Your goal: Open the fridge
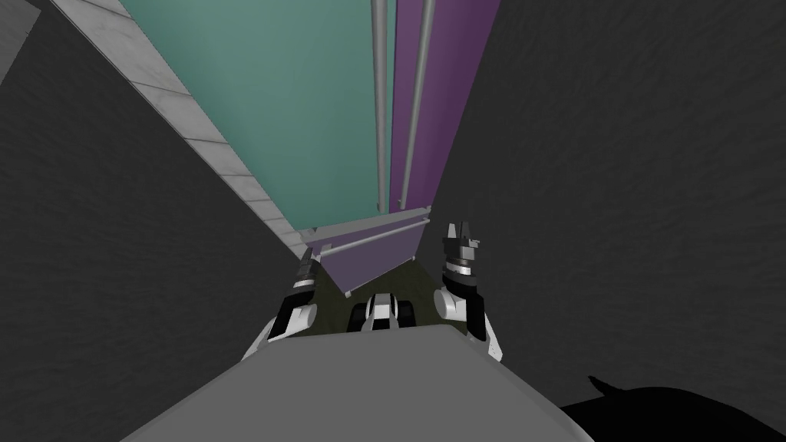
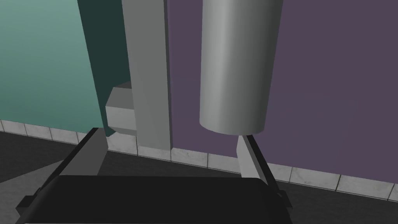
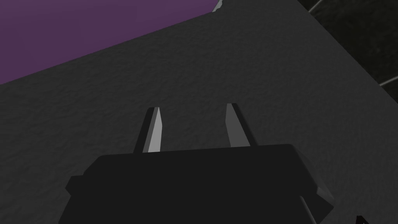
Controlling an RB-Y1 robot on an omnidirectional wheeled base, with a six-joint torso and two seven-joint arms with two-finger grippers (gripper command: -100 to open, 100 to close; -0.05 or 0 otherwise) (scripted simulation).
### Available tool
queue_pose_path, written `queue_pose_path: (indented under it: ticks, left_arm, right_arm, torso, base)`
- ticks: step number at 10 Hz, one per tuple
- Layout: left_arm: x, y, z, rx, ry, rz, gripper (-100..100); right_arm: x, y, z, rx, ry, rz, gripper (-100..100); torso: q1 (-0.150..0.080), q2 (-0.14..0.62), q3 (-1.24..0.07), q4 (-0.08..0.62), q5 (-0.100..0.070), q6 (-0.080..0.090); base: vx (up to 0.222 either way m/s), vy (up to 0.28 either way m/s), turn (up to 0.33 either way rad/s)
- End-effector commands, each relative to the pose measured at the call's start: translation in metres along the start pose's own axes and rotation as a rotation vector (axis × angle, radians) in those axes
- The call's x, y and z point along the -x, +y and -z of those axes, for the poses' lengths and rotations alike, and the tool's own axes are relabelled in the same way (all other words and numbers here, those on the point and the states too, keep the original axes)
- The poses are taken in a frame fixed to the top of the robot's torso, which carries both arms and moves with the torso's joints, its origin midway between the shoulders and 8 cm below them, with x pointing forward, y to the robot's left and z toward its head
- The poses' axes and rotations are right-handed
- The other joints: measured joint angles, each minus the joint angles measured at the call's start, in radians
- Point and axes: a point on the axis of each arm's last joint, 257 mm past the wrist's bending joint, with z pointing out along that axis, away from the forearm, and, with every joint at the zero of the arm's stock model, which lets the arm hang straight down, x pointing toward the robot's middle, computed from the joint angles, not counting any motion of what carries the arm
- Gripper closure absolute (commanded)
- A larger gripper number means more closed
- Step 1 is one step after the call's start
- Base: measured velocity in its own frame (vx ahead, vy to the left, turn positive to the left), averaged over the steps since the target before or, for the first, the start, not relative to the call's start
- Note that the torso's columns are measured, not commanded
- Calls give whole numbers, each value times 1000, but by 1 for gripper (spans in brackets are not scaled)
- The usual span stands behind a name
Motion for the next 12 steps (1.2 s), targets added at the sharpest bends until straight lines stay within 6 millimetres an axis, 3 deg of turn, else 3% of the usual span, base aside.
queue_pose_path:
  ticks: [1,5,9,10,12]
  left_arm:
    - [-4,22,8,46,-39,47,-100]
    - [-23,44,20,93,-100,138,-100]
    - [-19,36,13,87,-95,128,-100]
    - [-22,42,19,89,-94,128,100]
    - [-25,37,2,63,-79,129,100]
  right_arm:
    - [0,0,0,0,0,0,0]
    - [0,0,0,0,0,0,0]
    - [0,0,0,0,0,0,0]
    - [0,0,0,0,0,0,0]
    - [0,0,0,0,0,0,0]
  torso:
    - [-1,3,2,1,-1,-1]
    - [-2,6,4,2,-1,-2]
    - [0,2,1,1,-1,-2]
    - [1,2,1,1,-1,-1]
    - [2,1,2,-2,3,-1]
  base:
    - [67,24,22]
    - [47,9,16]
    - [42,9,0]
    - [-52,-27,6]
    - [-53,-21,58]
